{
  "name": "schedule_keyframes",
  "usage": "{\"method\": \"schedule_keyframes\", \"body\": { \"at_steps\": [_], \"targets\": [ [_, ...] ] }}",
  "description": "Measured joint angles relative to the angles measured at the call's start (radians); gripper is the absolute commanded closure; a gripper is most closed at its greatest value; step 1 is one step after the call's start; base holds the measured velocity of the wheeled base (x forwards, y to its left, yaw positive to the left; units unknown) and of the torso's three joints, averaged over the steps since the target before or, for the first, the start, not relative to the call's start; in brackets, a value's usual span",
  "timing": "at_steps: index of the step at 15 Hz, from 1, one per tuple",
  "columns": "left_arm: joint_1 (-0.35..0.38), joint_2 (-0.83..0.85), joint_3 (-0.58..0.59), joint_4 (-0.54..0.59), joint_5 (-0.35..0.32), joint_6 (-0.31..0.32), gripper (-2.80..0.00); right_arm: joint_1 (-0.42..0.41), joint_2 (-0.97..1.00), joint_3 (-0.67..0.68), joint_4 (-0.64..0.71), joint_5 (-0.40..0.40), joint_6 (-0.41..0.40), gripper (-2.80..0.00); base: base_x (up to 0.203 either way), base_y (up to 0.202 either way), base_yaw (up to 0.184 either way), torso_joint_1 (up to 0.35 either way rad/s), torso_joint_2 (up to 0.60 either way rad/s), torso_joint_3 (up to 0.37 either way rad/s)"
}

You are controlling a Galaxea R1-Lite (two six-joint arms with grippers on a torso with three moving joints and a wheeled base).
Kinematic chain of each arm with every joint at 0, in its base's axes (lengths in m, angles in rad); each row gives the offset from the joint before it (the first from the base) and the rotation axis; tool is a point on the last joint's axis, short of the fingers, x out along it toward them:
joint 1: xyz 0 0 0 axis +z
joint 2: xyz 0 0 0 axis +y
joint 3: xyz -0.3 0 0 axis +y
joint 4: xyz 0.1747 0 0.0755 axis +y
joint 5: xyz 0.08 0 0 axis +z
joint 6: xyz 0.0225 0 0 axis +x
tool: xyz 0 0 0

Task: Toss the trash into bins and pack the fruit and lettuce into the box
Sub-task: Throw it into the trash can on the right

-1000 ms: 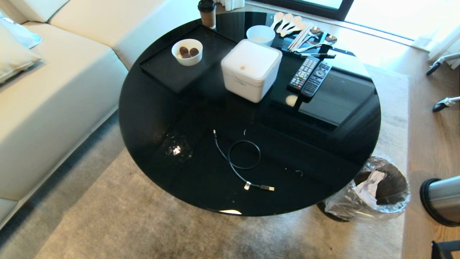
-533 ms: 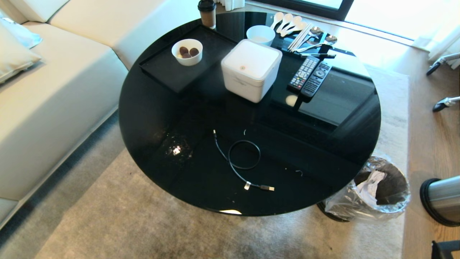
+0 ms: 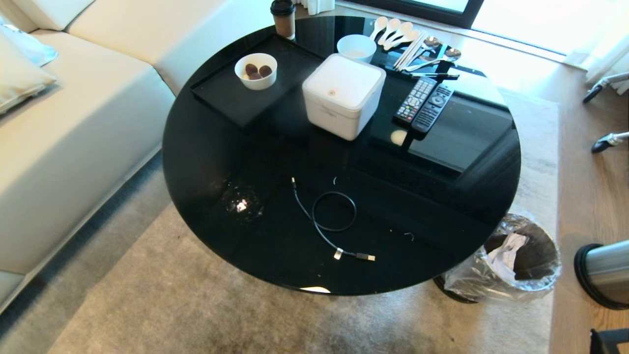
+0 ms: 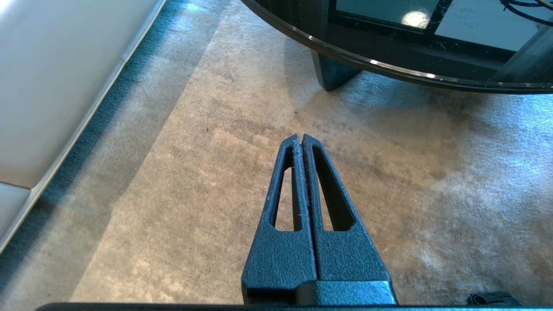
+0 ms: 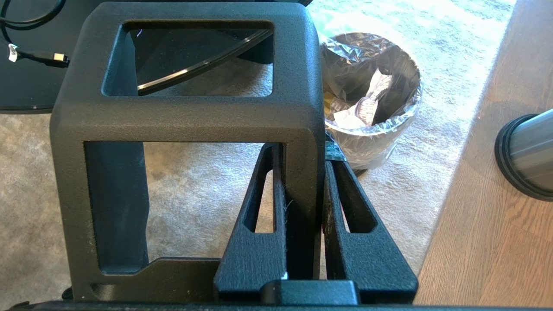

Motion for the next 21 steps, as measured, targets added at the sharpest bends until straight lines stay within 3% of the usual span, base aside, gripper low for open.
{"method": "schedule_keyframes", "body": {
  "at_steps": [13,21],
  "targets": [
    [0.0,0.0,0.0,0.0,-0.01,0.015,0.0,0.0,0.0,0.0,0.001,0.0,-0.001,0.0,0.0,-0.004,0.001,0.0,0.0,0.001],
    [0.0,0.0,0.0,0.001,-0.009,0.015,0.0,0.0,0.0,0.0,0.0,-0.001,0.0,0.0,0.0,-0.172,0.007,0.002,0.0,0.003]
  ]
}}
